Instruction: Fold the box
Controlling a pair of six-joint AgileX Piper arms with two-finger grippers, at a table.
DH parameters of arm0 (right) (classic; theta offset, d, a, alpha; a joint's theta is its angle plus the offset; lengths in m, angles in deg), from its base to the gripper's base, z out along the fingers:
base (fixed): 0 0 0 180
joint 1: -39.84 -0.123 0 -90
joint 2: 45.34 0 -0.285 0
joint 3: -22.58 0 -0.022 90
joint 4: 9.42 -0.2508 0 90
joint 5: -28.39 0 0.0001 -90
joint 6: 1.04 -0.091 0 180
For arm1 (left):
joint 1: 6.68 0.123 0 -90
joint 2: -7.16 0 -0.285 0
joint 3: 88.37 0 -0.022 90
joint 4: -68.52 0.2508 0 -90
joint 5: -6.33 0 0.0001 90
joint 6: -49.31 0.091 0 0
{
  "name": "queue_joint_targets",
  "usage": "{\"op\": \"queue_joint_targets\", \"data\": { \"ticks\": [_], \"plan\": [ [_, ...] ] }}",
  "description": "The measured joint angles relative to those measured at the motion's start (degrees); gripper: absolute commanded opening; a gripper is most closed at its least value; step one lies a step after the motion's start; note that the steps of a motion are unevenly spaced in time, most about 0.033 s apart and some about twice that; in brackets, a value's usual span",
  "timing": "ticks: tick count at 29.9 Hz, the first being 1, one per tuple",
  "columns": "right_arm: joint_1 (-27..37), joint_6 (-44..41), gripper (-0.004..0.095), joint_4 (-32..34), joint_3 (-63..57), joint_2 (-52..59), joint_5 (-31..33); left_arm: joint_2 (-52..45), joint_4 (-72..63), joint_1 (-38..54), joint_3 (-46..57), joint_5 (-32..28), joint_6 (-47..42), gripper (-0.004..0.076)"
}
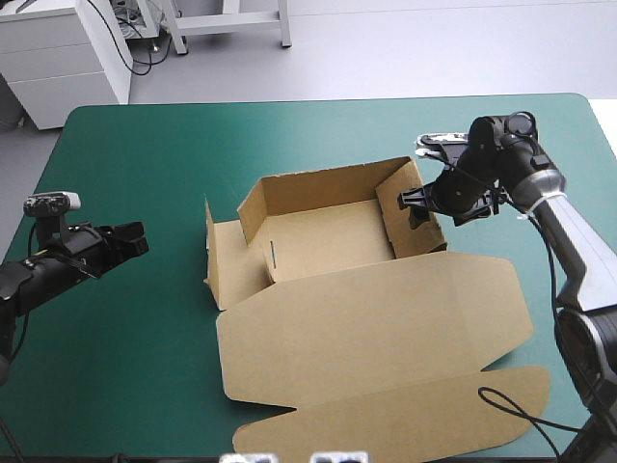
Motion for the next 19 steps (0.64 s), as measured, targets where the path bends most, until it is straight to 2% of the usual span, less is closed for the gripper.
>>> {"op": "queue_joint_targets", "data": {
  "ticks": [10, 12, 14, 16, 19],
  "plan": [
    [0.0, 0.45, 0.0715, 0.05, -0.05, -4.24, -0.23, 0.0, -0.05, 0.0, 0.0, 0.0, -0.14, 0.0008],
    [0.0, 0.65, 0.0683, 0.05, -0.05, -4.76, -0.23, 0.0, -0.05, 0.0, 0.0, 0.0, -0.14, 0.0008],
    [0.0, 0.71, 0.0594, 0.05, -0.05, -5.3, -0.25, 0.0, -0.05, 0.0, 0.0, 0.0, -0.14, 0.0008],
    [0.0, 1.38, 0.0437, -0.21, -0.05, -5.95, -0.3, 0.0, -0.05, 0.0, 0.0, 0.0, -0.14, 0.0008],
    [0.0, 2.04, 0.0141, -0.39, -0.05, -6.68, -0.41, 0.0, -0.05, 0.0, 0.0, -0.13, -0.14, 0.0008]
  ]
}}
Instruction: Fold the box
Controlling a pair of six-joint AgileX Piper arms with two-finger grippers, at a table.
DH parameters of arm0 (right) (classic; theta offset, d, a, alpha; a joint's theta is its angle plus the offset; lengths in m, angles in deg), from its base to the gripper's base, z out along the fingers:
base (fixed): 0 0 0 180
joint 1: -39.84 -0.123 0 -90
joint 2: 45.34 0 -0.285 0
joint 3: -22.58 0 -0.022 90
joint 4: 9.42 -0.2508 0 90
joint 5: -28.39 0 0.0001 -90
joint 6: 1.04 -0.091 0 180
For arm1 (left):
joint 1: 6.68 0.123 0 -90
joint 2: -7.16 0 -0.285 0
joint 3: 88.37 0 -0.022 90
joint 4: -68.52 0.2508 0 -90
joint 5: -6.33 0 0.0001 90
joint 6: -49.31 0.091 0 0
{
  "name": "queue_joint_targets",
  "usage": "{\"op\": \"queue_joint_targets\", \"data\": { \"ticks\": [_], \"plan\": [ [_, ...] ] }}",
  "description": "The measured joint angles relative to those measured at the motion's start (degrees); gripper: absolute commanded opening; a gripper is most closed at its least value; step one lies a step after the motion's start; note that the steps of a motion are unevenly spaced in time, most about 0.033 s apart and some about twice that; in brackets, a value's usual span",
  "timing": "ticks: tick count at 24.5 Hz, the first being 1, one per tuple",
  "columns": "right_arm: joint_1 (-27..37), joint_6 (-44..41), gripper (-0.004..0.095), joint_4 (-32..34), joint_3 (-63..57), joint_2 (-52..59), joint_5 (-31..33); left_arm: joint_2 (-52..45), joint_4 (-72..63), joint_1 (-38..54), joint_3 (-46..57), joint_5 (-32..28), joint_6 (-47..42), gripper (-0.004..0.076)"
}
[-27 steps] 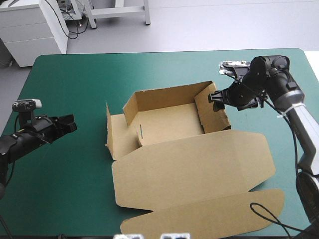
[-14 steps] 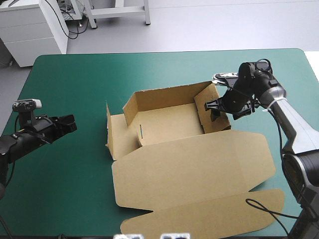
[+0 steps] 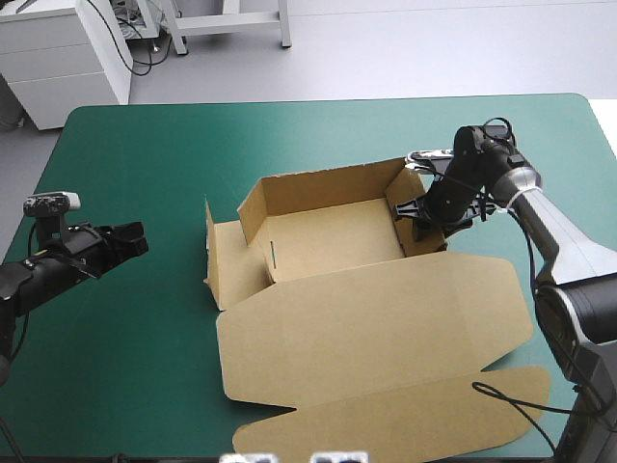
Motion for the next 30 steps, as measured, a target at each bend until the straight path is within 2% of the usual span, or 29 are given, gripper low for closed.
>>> {"op": "queue_joint_targets", "data": {
  "ticks": [1, 2, 15, 21, 30],
  "plan": [
    [0.0, 0.23, 0.0034, -0.07, 0.0, -0.14, 0.0, 0.0, 0.0, 0.0, 0.0, -0.11, 0.0, 0.0008],
    [0.0, 0.58, -0.0015, -0.2, 0.06, -0.22, 0.0, 0.0, 0.0, 0.0, 0.0, -0.17, 0.0, 0.0008],
    [0.0, 4.98, -0.0019, 0.26, 3.48, 0.36, 0.0, 0.02, 0.11, 0.0, 0.0, -1.12, 0.0, 0.0008],
    [0.0, 6.67, -0.0019, 2.1, 3.48, 9.26, 0.19, 1.69, 0.11, 0.0, 0.0, -2.67, 0.0, 0.0008],
    [0.0, 8.13, -0.0019, 2.48, 3.48, 24.0, 1.15, 9.9, 0.0, 0.0, -0.23, -3.32, 0.1, 0.0008]
  ]
}}
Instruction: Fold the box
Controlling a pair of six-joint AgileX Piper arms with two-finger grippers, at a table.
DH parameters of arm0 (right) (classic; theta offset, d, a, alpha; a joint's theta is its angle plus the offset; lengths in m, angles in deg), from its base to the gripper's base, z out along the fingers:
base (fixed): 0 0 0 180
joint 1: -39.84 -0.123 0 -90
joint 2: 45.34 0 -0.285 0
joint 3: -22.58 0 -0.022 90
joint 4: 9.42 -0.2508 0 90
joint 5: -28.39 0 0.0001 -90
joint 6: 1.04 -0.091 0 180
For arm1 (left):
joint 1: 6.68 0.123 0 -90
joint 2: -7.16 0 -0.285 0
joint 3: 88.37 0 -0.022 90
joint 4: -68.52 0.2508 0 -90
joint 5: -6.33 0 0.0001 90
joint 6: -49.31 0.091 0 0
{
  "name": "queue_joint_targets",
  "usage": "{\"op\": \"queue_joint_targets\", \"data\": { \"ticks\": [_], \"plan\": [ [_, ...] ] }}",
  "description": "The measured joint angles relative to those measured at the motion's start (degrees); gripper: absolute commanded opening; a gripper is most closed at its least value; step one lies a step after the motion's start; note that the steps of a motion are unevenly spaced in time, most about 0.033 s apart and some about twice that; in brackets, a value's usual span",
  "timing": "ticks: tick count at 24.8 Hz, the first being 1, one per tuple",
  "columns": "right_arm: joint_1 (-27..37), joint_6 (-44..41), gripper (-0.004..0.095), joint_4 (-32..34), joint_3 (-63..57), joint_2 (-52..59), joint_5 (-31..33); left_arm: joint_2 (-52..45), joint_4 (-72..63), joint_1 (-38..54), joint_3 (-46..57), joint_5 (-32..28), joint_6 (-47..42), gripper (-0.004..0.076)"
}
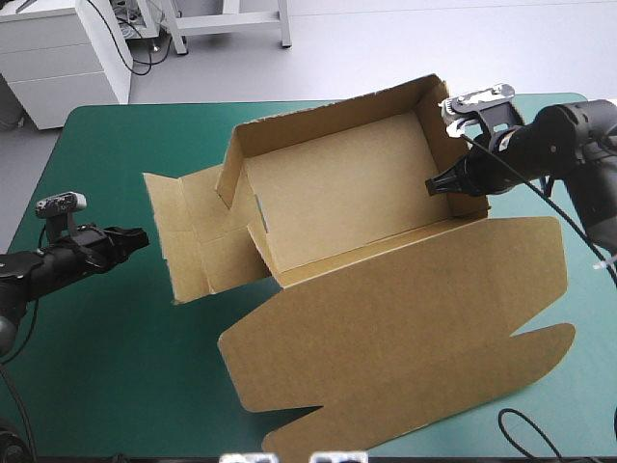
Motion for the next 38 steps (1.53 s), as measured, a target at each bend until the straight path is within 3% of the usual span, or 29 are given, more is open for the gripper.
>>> {"op": "queue_joint_targets", "data": {
  "ticks": [7, 12, 17, 25, 29, 38],
  "plan": [
    [0.0, 5.31, -0.0017, -9.52, 0.0, 2.89, 0.04, 4.88, -7.04, 0.0, -0.14, 3.09, 3.44, 0.0007],
    [0.0, 5.32, -0.0015, -9.14, 0.0, 2.26, -1.42, 5.29, -15.18, -3.09, -0.2, 7.74, 6.06, 0.0004],
    [0.0, 5.03, -0.0011, -8.78, 0.0, 0.01, -4.92, 5.34, -19.38, -14.85, -0.44, 10.25, 8.99, -0.0008],
    [0.0, 2.69, -0.0007, -7.88, 0.0, -3.94, -11.09, 5.33, -21.37, -17.4, -6.53, 16.89, 5.06, -0.0008],
    [0.0, 1.57, -0.0007, -6.16, 0.0, -4.85, -11.19, 5.26, -20.03, -18.94, -10.42, 16.74, 1.85, -0.0008],
    [0.0, 0.15, -0.0007, -4.21, 0.0, -6.1, -11.31, 0.15, -6.39, -22.45, -20.39, 9.93, -11.16, -0.0008]
  ]
}}
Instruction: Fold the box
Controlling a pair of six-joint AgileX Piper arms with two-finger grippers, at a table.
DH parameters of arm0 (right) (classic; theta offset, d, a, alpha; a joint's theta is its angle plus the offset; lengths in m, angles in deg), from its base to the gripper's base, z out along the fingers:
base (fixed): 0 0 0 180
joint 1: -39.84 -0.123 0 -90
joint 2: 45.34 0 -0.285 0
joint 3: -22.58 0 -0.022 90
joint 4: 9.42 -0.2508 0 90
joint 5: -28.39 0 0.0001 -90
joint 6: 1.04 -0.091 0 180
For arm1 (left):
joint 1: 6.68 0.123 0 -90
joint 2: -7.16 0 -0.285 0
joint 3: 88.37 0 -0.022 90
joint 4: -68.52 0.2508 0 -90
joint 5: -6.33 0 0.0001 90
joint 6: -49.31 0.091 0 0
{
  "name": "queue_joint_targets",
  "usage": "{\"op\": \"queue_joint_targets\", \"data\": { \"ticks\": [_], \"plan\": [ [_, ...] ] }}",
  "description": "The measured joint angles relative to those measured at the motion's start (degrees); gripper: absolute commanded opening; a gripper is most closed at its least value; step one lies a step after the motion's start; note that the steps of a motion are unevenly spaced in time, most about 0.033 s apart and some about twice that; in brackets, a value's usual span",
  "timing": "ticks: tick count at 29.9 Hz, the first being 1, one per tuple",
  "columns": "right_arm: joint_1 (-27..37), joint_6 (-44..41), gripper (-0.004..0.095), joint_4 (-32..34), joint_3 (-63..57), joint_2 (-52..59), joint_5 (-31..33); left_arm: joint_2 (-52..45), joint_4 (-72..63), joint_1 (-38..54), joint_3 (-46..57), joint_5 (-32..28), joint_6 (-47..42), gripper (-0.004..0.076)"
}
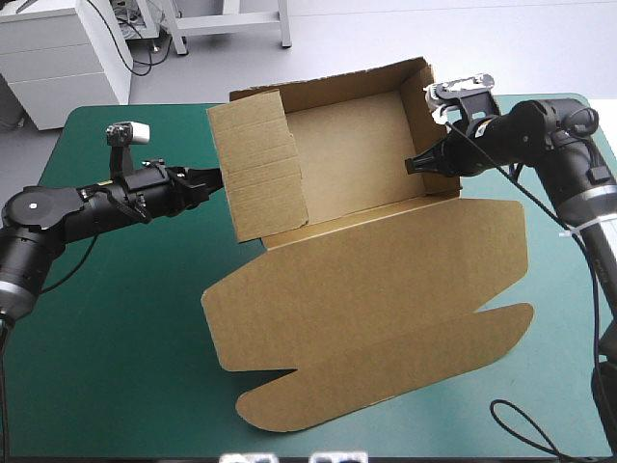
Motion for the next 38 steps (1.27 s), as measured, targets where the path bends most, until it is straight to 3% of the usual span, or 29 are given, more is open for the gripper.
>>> {"op": "queue_joint_targets", "data": {
  "ticks": [10, 18, 20, 26, 38],
  "plan": [
    [0.0, -0.05, -0.0007, 0.0, 0.0, -0.9, 0.0, -1.06, 1.84, -1.59, -0.83, -3.32, -2.48, 0.0024],
    [0.0, -0.05, -0.0007, 0.0, 0.0, -1.08, 0.0, -1.06, 0.9, -1.59, -0.83, -2.87, -2.48, 0.035],
    [0.0, -0.05, -0.0007, 0.0, 0.0, -1.08, 0.0, -1.06, -1.29, -1.59, -0.83, -2.12, -2.48, 0.04],
    [0.0, -0.05, -0.0007, 0.0, 0.0, -1.08, 0.41, -1.06, -7.48, -1.59, -0.83, 0.8, -3.24, 0.0405],
    [0.0, 0.0, -0.0008, 0.08, 0.0, -1.08, 1.57, -1.06, -6.76, -1.59, -0.83, 0.6, -5.26, 0.0405]
  ]
}}
